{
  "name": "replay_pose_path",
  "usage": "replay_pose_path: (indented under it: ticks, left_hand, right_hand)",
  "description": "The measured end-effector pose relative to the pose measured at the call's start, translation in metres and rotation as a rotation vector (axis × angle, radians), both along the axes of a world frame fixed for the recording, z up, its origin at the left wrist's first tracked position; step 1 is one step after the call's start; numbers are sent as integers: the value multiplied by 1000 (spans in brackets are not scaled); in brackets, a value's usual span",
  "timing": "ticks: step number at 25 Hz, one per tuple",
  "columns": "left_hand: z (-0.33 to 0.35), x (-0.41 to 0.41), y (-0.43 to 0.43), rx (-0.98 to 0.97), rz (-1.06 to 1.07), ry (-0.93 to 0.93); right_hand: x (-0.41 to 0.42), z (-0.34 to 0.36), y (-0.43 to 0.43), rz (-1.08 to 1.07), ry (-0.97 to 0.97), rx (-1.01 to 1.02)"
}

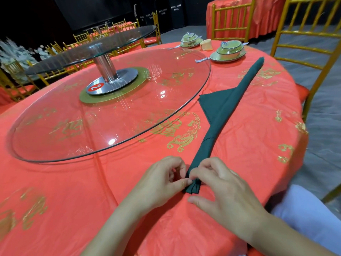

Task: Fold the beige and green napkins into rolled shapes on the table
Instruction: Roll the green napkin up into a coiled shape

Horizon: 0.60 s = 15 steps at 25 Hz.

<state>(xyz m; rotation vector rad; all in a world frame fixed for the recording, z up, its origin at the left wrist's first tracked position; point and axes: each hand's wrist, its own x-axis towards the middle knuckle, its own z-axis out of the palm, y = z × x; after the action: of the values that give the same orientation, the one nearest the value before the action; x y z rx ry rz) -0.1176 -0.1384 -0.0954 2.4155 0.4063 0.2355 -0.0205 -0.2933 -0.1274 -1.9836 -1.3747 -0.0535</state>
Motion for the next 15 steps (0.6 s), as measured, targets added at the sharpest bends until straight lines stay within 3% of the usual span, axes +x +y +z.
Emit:
replay_pose_path:
  ticks: [6,11,15]
  left_hand:
    - [4,-6,9,-102,-112,51]
    - [0,-6,10,-35,-154,54]
    - [2,-6,12,-117,-168,94]
  right_hand:
    - [0,-3,7,-39,-41,-7]
    - [13,6,10,16,47,-79]
    - [10,7,8,46,177,-43]
